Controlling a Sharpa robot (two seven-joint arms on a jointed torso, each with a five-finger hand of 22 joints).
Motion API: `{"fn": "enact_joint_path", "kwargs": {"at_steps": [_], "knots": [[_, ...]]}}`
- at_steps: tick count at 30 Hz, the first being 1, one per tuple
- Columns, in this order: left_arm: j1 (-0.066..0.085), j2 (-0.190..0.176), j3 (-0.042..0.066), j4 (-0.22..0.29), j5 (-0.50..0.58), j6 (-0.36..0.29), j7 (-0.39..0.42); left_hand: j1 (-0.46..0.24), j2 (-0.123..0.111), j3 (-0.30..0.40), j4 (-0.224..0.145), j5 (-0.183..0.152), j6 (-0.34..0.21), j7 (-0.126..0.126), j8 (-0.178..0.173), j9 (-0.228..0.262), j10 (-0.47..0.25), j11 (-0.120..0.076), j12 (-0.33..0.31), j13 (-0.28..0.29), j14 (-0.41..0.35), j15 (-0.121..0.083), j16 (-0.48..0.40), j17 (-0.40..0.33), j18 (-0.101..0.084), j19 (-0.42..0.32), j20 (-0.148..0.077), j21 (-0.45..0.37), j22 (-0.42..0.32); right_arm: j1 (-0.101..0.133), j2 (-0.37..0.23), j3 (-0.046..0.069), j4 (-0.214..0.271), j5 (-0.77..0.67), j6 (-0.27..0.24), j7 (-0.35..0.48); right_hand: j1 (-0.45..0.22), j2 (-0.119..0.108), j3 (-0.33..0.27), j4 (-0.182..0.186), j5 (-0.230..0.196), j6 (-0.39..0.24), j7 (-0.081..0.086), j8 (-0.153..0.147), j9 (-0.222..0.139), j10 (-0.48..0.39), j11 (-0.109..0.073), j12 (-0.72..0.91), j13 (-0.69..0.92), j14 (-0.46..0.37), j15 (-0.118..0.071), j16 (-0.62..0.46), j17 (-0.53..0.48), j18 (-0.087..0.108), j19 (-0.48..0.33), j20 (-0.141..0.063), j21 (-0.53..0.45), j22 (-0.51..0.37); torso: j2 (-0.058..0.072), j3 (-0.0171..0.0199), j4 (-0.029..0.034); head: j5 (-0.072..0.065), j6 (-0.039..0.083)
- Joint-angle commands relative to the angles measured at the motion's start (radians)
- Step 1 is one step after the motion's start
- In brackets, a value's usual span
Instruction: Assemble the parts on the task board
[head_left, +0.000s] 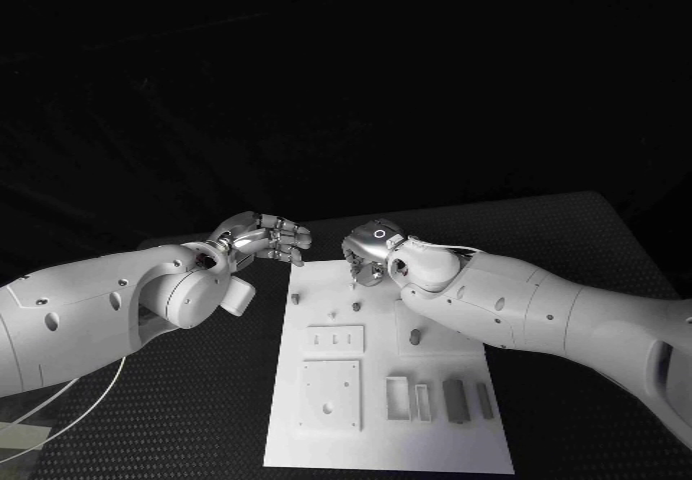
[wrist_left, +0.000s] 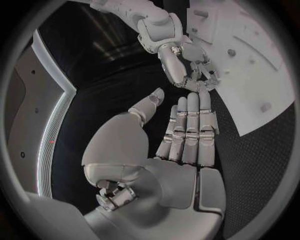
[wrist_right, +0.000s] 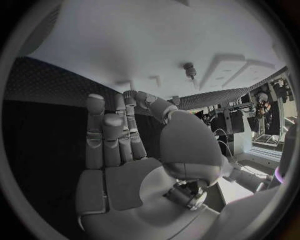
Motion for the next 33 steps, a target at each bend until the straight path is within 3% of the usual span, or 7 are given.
{"fn": "enact_joint_path", "kwargs": {"at_steps": [1, 9, 19, 33], "knots": [[0.003, 0.0, 0.001, 0.002, 0.004, 0.013, 0.013, -0.011, -0.001, -0.006, -0.003, 0.0, -0.001, 0.005, -0.007, 0.002, 0.003, 0.006, -0.005, 0.002, -0.002, 0.0, -0.004, 0.002, 0.017, 0.003, -0.003, -0.004, 0.002, -0.012, -0.005, -0.007, -0.003, -0.015, 0.059, -0.009, 0.038, 0.043, 0.066, -0.063, 0.003, 0.007, 0.001, 0.001, 0.003, 0.046, -0.035, 0.003, 0.1, -0.02, -0.027, 0.005, -0.001, 0.071, -0.001, -0.006, 0.005, 0.025, 0.0, 0.001, 0.0756, 0.001, -0.001], [0.003, -0.003, 0.001, 0.004, 0.004, 0.013, 0.012, -0.01, -0.002, -0.006, -0.003, -0.001, -0.001, 0.005, -0.007, 0.002, 0.003, 0.006, -0.005, 0.002, -0.001, 0.0, -0.004, 0.002, 0.017, 0.003, -0.003, -0.004, 0.002, -0.017, -0.009, -0.007, 0.011, -0.029, 0.035, -0.018, 0.038, 0.041, 0.066, -0.064, 0.003, 0.008, 0.001, 0.001, 0.004, 0.046, -0.035, 0.002, 0.102, -0.02, -0.027, 0.006, -0.002, 0.071, -0.002, -0.006, 0.007, 0.025, 0.001, 0.0018, 0.0766, 0.004, -0.005], [0.003, -0.002, 0.001, 0.003, 0.004, 0.011, 0.011, -0.009, -0.002, -0.005, -0.003, 0.0, -0.001, 0.005, -0.008, 0.002, 0.003, 0.006, -0.006, 0.003, -0.001, 0.0, -0.004, 0.002, 0.017, 0.003, -0.003, -0.004, 0.002, -0.021, -0.013, -0.009, 0.016, -0.054, 0.004, -0.032, 0.055, 0.011, 0.065, -0.065, 0.003, 0.022, -0.006, 0.004, 0.008, 0.059, -0.04, 0.002, 0.12, -0.02, -0.033, 0.017, -0.004, 0.071, -0.002, -0.009, 0.02, 0.025, 0.002, 0.0012, 0.075, 0.005, -0.005], [0.003, -0.003, 0.001, 0.002, 0.004, 0.01, 0.01, -0.008, -0.003, -0.006, -0.003, -0.001, -0.002, 0.005, -0.009, 0.003, 0.003, 0.006, -0.007, 0.003, -0.001, 0.0, -0.005, 0.003, 0.017, 0.003, -0.003, -0.005, 0.002, -0.026, -0.019, -0.01, 0.029, -0.079, -0.024, -0.053, 0.061, 0.0, 0.063, -0.065, 0.002, 0.034, -0.01, 0.006, 0.009, 0.069, -0.045, 0.003, 0.131, -0.021, -0.036, 0.023, -0.006, 0.071, -0.002, -0.009, 0.028, 0.025, 0.003, 0.0021, 0.0749, 0.005, -0.004]]}}
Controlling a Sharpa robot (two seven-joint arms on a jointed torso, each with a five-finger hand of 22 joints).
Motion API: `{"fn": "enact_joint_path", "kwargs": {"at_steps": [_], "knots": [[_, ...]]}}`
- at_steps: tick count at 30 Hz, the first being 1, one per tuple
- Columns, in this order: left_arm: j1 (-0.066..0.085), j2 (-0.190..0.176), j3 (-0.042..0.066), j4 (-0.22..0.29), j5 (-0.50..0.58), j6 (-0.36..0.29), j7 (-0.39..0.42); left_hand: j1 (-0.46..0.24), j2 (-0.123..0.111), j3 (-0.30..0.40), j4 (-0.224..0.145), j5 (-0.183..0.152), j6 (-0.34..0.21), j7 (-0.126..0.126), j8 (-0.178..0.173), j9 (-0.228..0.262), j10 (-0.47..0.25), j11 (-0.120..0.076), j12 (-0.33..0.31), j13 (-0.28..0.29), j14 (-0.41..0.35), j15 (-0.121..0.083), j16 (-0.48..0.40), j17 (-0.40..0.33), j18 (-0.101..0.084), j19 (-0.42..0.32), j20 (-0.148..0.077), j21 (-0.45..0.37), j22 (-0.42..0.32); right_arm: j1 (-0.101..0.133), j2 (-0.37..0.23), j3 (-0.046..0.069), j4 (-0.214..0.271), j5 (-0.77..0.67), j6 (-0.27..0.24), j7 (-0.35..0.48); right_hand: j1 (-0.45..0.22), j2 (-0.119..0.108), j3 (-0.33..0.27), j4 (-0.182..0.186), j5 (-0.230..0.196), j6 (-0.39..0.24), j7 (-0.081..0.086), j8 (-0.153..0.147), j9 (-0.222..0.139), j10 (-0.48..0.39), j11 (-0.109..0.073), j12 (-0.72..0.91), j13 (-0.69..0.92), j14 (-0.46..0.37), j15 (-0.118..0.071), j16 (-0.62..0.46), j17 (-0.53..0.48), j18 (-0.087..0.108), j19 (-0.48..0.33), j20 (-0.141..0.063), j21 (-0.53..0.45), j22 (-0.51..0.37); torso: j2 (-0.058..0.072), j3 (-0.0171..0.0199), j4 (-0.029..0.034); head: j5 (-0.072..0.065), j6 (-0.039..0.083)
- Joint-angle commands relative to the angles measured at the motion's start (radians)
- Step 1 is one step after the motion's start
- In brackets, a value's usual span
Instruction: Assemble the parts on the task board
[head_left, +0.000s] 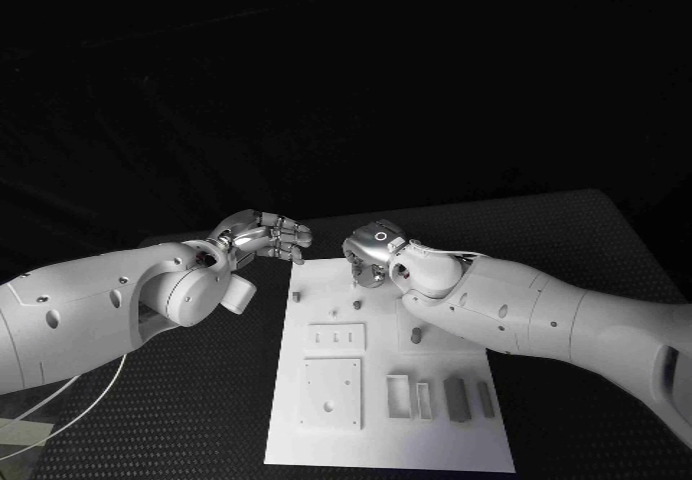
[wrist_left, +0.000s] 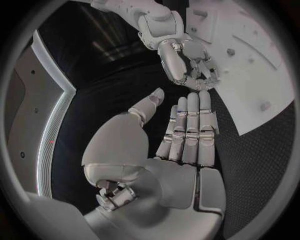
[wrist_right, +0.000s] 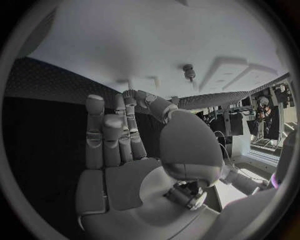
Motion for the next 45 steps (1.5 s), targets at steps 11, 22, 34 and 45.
{"fn": "enact_joint_path", "kwargs": {"at_steps": [11, 22, 34, 45], "knots": [[0.003, -0.001, 0.001, 0.001, 0.003, 0.011, 0.011, -0.008, -0.004, -0.003, 0.0, -0.001, -0.003, 0.006, -0.006, 0.001, 0.002, 0.007, -0.005, 0.002, 0.0, 0.0, -0.005, 0.002, 0.017, 0.004, -0.003, -0.005, 0.001, -0.014, -0.012, -0.008, 0.007, -0.033, -0.016, -0.031, 0.047, -0.005, 0.059, -0.065, 0.006, 0.036, -0.016, 0.01, 0.014, 0.085, -0.051, 0.012, 0.152, -0.026, -0.039, 0.012, -0.004, 0.078, -0.002, -0.003, 0.012, 0.023, 0.001, -0.0003, 0.0748, 0.0, 0.004], [0.003, 0.0, 0.001, 0.0, 0.003, 0.011, 0.01, -0.007, -0.005, -0.004, 0.0, -0.001, -0.003, 0.006, -0.007, 0.002, 0.002, 0.007, -0.006, 0.002, 0.0, 0.0, -0.006, 0.002, 0.017, 0.004, -0.003, -0.005, 0.001, -0.017, -0.019, -0.008, 0.015, -0.035, -0.021, -0.027, 0.055, -0.019, 0.055, -0.065, 0.006, 0.048, -0.021, 0.014, 0.02, 0.096, -0.056, 0.018, 0.171, -0.026, -0.043, 0.019, -0.006, 0.078, -0.001, -0.003, 0.017, 0.023, 0.002, -0.0002, 0.0755, -0.001, 0.004], [0.003, -0.001, 0.001, 0.001, 0.003, 0.011, 0.008, -0.008, -0.005, -0.004, 0.001, -0.001, -0.005, 0.007, -0.009, 0.002, 0.001, 0.008, -0.008, 0.003, 0.0, 0.0, -0.007, 0.003, 0.017, 0.004, -0.003, -0.006, 0.002, -0.016, -0.01, -0.008, 0.001, 0.005, -0.023, -0.013, 0.045, -0.023, 0.054, -0.063, 0.007, 0.021, -0.009, -0.005, 0.018, 0.063, -0.044, -0.003, 0.181, -0.03, -0.032, 0.016, -0.014, 0.078, -0.008, 0.0, 0.013, 0.021, 0.001, -0.0012, 0.0756, -0.002, 0.007], [0.003, -0.005, 0.001, 0.002, 0.003, 0.006, 0.007, -0.008, -0.008, -0.005, 0.0, -0.001, -0.011, 0.01, -0.013, 0.002, -0.004, 0.01, -0.012, 0.003, 0.0, 0.0, -0.008, 0.004, 0.017, 0.005, -0.003, -0.007, 0.002, -0.016, -0.011, -0.008, -0.005, 0.048, -0.018, 0.004, 0.02, -0.057, 0.047, -0.055, 0.007, -0.103, 0.048, -0.076, -0.008, -0.07, 0.013, -0.072, 0.143, -0.028, 0.024, 0.014, -0.028, 0.078, -0.015, 0.0, 0.008, 0.021, 0.002, -0.0014, 0.0752, -0.001, 0.006]]}}
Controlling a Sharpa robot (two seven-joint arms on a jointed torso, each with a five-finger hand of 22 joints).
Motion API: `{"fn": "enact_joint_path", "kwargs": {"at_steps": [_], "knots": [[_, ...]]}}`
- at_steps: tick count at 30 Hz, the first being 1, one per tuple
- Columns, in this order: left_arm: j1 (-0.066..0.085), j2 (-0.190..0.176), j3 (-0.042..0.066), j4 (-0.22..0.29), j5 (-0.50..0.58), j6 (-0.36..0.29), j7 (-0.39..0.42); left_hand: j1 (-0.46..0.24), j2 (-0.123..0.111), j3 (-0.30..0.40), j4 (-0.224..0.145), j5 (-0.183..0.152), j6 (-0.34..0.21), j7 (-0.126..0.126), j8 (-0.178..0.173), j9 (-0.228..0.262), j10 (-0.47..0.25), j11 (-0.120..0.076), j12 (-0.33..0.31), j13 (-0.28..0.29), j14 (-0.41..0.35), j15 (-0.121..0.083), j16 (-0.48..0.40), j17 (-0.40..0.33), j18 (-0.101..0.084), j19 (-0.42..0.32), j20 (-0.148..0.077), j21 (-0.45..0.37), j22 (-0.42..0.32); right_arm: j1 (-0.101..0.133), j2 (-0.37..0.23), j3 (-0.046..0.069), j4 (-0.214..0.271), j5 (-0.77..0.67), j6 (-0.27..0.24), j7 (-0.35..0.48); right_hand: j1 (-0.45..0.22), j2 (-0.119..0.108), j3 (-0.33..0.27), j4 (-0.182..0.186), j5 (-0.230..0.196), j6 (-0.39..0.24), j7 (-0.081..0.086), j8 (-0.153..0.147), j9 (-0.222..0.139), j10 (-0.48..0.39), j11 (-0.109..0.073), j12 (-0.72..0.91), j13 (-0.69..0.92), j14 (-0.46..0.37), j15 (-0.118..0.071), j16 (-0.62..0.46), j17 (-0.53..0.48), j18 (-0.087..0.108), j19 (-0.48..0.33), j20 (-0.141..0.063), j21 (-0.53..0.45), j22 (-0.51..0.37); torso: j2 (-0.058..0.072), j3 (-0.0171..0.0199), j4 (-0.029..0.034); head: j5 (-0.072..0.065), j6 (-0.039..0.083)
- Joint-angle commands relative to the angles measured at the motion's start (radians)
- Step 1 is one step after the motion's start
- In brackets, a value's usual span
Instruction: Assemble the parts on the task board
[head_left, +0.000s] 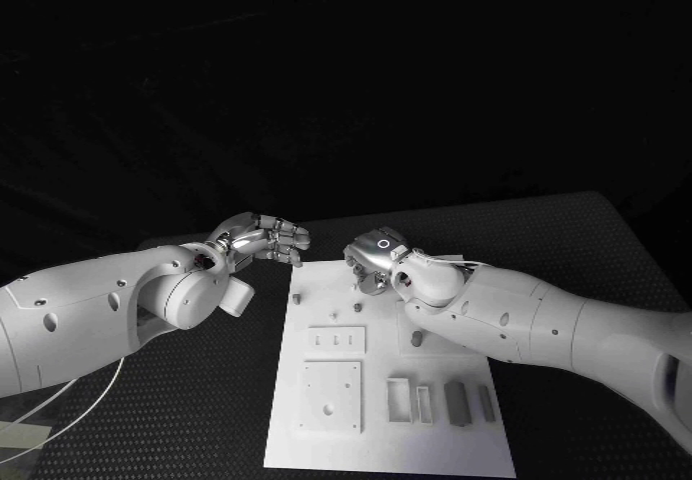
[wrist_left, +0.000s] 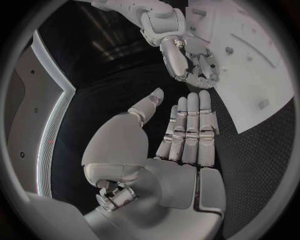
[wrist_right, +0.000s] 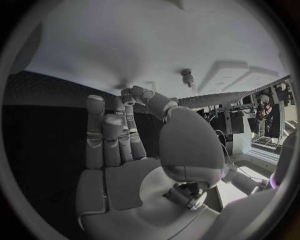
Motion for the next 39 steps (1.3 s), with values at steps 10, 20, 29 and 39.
{"fn": "enact_joint_path", "kwargs": {"at_steps": [10, 20, 29, 39], "knots": [[0.003, 0.0, 0.001, 0.0, 0.003, 0.006, 0.008, -0.003, -0.004, -0.005, 0.0, -0.001, -0.006, 0.003, -0.005, 0.001, -0.001, 0.007, -0.005, 0.001, 0.001, 0.0, -0.005, 0.002, 0.017, 0.005, -0.003, -0.004, 0.002, -0.001, -0.001, -0.001, -0.005, 0.028, 0.009, 0.002, -0.018, -0.029, 0.003, 0.006, 0.002, -0.032, 0.014, -0.015, -0.007, -0.054, 0.018, -0.001, 0.122, 0.004, 0.026, 0.004, -0.006, 0.078, -0.006, 0.002, -0.006, 0.021, 0.0, 0.001, 0.075, 0.001, -0.004], [0.003, -0.001, 0.001, -0.002, 0.003, 0.006, 0.008, -0.003, -0.004, -0.005, 0.0, -0.001, -0.007, 0.004, -0.005, 0.002, -0.001, 0.007, -0.006, 0.002, 0.001, 0.0, -0.005, 0.002, 0.017, 0.005, -0.003, -0.004, 0.002, 0.0, -0.012, -0.001, 0.016, 0.045, -0.014, 0.004, -0.028, -0.05, 0.002, 0.017, 0.002, -0.053, 0.021, -0.023, -0.013, -0.094, 0.031, -0.002, 0.095, 0.0, 0.038, 0.004, -0.012, 0.078, -0.009, 0.002, -0.008, 0.021, 0.0, 0.0007, 0.0754, 0.001, -0.005], [0.003, -0.003, 0.001, -0.003, 0.003, 0.005, 0.008, -0.003, -0.006, -0.006, 0.0, -0.001, -0.01, 0.005, -0.008, 0.002, -0.002, 0.008, -0.008, 0.002, 0.001, 0.0, -0.006, 0.003, 0.017, 0.005, -0.003, -0.005, 0.002, 0.003, -0.033, 0.0, 0.044, 0.05, -0.043, 0.002, -0.037, -0.078, -0.001, 0.037, 0.001, -0.087, 0.019, -0.035, -0.023, -0.163, 0.055, -0.003, 0.051, -0.005, 0.06, 0.007, -0.018, 0.078, -0.011, 0.0, -0.011, 0.021, 0.0, 0.0004, 0.0748, 0.003, -0.006], [0.003, -0.008, 0.001, -0.006, 0.004, 0.003, 0.009, -0.004, -0.006, -0.006, 0.001, -0.001, -0.011, 0.006, -0.009, 0.002, -0.002, 0.008, -0.009, 0.003, 0.001, 0.0, -0.007, 0.003, 0.017, 0.006, -0.003, -0.005, 0.002, 0.007, -0.056, 0.002, 0.068, 0.057, -0.083, -0.006, -0.048, -0.097, -0.009, 0.049, 0.001, -0.106, 0.013, -0.038, -0.027, -0.202, 0.068, 0.0, 0.021, -0.011, 0.074, 0.011, -0.022, 0.078, -0.012, -0.001, -0.015, 0.02, 0.001, 0.0011, 0.0751, 0.003, -0.004]]}}
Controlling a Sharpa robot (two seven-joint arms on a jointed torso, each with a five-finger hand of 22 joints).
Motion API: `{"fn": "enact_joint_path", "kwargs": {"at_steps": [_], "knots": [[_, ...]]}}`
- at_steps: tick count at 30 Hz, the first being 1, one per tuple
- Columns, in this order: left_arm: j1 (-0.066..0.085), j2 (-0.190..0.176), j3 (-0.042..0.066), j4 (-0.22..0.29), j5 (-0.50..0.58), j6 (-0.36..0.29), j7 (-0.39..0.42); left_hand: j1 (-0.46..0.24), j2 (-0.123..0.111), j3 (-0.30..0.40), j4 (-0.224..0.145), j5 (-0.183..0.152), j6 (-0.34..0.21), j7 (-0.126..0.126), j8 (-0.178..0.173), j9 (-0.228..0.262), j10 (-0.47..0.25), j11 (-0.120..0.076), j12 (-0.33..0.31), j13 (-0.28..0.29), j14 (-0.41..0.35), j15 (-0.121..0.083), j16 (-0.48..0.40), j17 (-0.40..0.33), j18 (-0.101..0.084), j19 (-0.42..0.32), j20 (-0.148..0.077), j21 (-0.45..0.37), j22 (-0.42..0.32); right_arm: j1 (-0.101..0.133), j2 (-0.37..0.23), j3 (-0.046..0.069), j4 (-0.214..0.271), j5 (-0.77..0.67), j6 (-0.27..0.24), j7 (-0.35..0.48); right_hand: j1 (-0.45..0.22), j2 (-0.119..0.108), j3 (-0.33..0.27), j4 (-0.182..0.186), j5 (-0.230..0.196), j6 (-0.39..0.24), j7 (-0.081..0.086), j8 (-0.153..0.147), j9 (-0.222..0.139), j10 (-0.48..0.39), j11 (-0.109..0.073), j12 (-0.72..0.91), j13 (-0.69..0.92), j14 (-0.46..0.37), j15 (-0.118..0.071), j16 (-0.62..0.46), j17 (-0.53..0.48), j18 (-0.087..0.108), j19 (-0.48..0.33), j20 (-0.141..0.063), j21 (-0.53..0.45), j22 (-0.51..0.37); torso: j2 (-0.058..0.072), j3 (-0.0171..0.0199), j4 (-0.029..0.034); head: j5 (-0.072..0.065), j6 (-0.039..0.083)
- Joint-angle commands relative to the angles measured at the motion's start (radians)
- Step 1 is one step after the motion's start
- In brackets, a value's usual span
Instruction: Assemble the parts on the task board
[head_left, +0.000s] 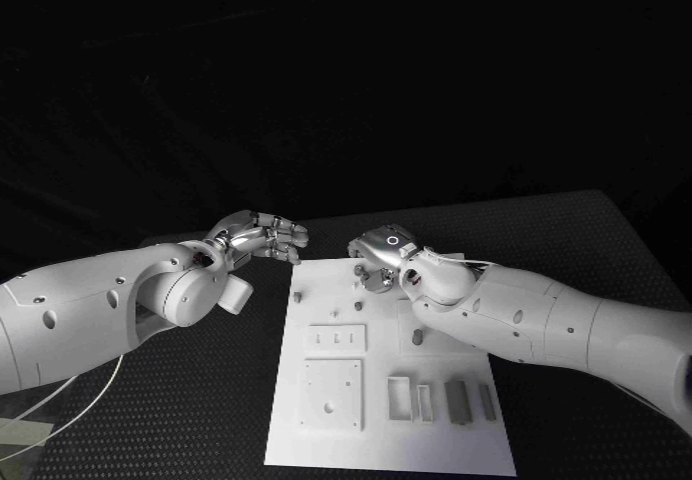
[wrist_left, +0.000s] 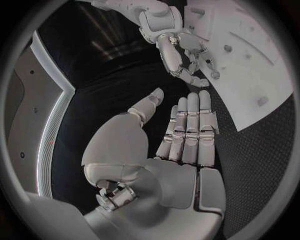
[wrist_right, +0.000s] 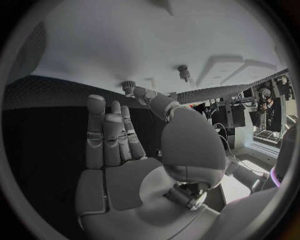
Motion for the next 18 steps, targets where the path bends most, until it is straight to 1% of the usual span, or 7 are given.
{"fn": "enact_joint_path", "kwargs": {"at_steps": [1, 3, 5, 9, 12, 16, 18], "knots": [[0.003, -0.003, 0.001, -0.001, 0.003, 0.003, 0.009, -0.004, -0.006, -0.006, 0.001, -0.001, -0.008, 0.003, -0.004, 0.002, 0.001, 0.005, -0.006, 0.001, 0.002, 0.0, -0.007, 0.001, 0.017, 0.006, -0.003, -0.005, 0.002, 0.004, -0.01, 0.002, 0.014, 0.004, -0.04, -0.006, -0.001, -0.008, 0.0, 0.003, -0.007, -0.01, -0.002, -0.006, -0.002, -0.006, 0.0, -0.001, -0.002, 0.0, 0.005, 0.004, -0.002, 0.076, -0.003, -0.002, -0.005, 0.02, 0.0, 0.0003, 0.0746, 0.0, 0.002], [0.004, -0.006, 0.001, -0.002, 0.004, 0.0, 0.01, -0.004, -0.006, -0.006, 0.001, -0.001, -0.008, 0.003, -0.004, 0.002, 0.001, 0.005, -0.007, 0.001, 0.002, 0.0, -0.007, 0.001, 0.017, 0.006, -0.003, -0.006, 0.002, 0.011, -0.021, 0.003, 0.029, 0.013, -0.044, -0.004, -0.002, -0.009, -0.001, 0.003, -0.007, -0.01, -0.003, -0.006, -0.002, -0.006, 0.0, -0.001, -0.003, 0.0, 0.005, 0.004, -0.002, 0.076, -0.003, -0.002, -0.005, 0.02, 0.0, 0.0005, 0.0732, 0.0, 0.004], [0.005, -0.009, 0.001, -0.004, 0.004, -0.001, 0.011, -0.004, -0.006, -0.006, 0.001, -0.001, -0.008, 0.003, -0.004, 0.002, 0.001, 0.005, -0.007, 0.001, 0.002, 0.0, -0.007, 0.001, 0.017, 0.006, -0.003, -0.006, 0.002, 0.02, -0.038, 0.006, 0.054, 0.018, -0.052, -0.004, -0.003, -0.007, -0.001, 0.005, -0.007, -0.009, -0.003, -0.005, -0.001, -0.005, 0.0, 0.0, -0.005, 0.0, 0.005, 0.005, -0.002, 0.076, -0.002, -0.002, -0.005, 0.02, 0.0, 0.0008, 0.0711, -0.001, 0.007], [0.008, -0.011, 0.001, -0.007, 0.004, -0.004, 0.012, -0.004, -0.006, -0.006, 0.001, -0.001, -0.007, 0.003, -0.004, 0.002, 0.002, 0.004, -0.007, 0.002, 0.002, 0.0, -0.007, 0.002, 0.017, 0.006, -0.003, -0.006, 0.002, 0.034, -0.059, 0.019, 0.092, 0.045, -0.049, 0.003, 0.003, 0.002, 0.004, 0.011, -0.006, 0.0, 0.0, 0.003, 0.001, 0.004, -0.002, 0.003, -0.01, 0.001, 0.003, 0.009, -0.002, 0.076, 0.002, -0.005, -0.004, 0.02, -0.001, 0.0006, 0.0711, -0.005, 0.011], [0.011, -0.011, 0.001, -0.008, 0.004, -0.004, 0.011, -0.004, -0.006, -0.006, 0.001, -0.001, -0.007, 0.002, -0.004, 0.003, 0.002, 0.004, -0.006, 0.002, 0.002, 0.0, -0.007, 0.002, 0.017, 0.006, -0.003, -0.006, 0.002, 0.035, -0.054, 0.021, 0.087, 0.047, -0.033, -0.002, 0.005, 0.005, 0.004, 0.014, -0.007, 0.005, 0.004, 0.008, 0.002, 0.014, -0.005, 0.007, -0.012, 0.002, 0.0, 0.012, -0.003, 0.076, 0.004, -0.006, -0.003, 0.021, 0.0, 0.0017, 0.0674, -0.006, 0.015], [0.012, -0.009, 0.001, -0.011, 0.004, -0.001, 0.013, -0.004, -0.006, -0.006, 0.001, -0.001, -0.006, 0.002, -0.004, 0.003, 0.003, 0.004, -0.006, 0.002, 0.002, 0.0, -0.007, 0.002, 0.017, 0.006, -0.003, -0.006, 0.002, 0.036, -0.063, 0.021, 0.086, 0.048, -0.026, -0.006, 0.002, 0.005, 0.002, 0.018, -0.007, 0.006, 0.004, 0.009, 0.002, 0.017, -0.006, 0.007, -0.014, 0.001, -0.001, 0.014, -0.003, 0.076, 0.004, -0.005, -0.002, 0.021, 0.002, 0.0026, 0.0674, -0.006, 0.019], [0.012, -0.01, 0.001, -0.013, 0.004, 0.002, 0.014, -0.004, -0.006, -0.006, 0.002, -0.001, -0.006, 0.002, -0.003, 0.003, 0.003, 0.004, -0.007, 0.003, 0.002, 0.0, -0.007, 0.002, 0.017, 0.006, -0.003, -0.006, 0.002, 0.037, -0.073, 0.023, 0.086, 0.059, -0.02, -0.004, 0.001, 0.005, 0.002, 0.021, -0.007, 0.006, 0.004, 0.01, 0.002, 0.032, -0.01, 0.012, -0.013, 0.001, -0.005, 0.015, -0.004, 0.076, 0.004, -0.005, -0.002, 0.021, 0.002, 0.0034, 0.068, -0.005, 0.019]]}}
